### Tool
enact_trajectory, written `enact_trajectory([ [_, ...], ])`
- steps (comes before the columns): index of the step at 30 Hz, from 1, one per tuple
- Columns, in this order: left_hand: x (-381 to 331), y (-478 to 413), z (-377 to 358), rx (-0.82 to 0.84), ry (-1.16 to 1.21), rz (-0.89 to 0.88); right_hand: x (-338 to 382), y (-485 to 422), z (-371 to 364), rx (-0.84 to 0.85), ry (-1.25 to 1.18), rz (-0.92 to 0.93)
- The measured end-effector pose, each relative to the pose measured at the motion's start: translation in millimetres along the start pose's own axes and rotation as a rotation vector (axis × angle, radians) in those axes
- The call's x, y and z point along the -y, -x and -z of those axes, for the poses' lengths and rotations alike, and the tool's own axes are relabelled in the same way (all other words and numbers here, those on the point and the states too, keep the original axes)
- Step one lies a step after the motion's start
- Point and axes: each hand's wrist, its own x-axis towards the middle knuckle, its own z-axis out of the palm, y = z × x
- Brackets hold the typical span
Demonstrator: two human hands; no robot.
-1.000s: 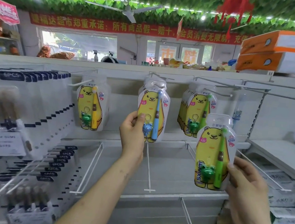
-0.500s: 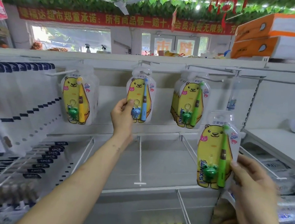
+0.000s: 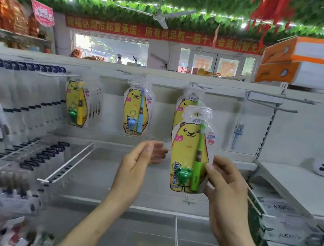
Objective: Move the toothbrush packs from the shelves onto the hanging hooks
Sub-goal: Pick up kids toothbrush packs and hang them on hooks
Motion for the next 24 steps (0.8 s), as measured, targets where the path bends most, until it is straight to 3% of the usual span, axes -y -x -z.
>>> enact_trajectory([
  [3, -10.3, 16.4, -19.0, 0.059, -0.074, -0.055, 6.5, -2.4, -4.8, 0.056, -0.015, 0.010],
  [10, -23.0, 5.5, -41.2, -0.045, 0.083, 0.052, 15.7, -16.8, -15.9, 0.085, -0.075, 0.022],
  [24, -3.4, -28.5, -48.7, -0.065, 0.142, 0.089, 10.3, -42.7, -22.2, 0.072, -0.068, 0.010],
])
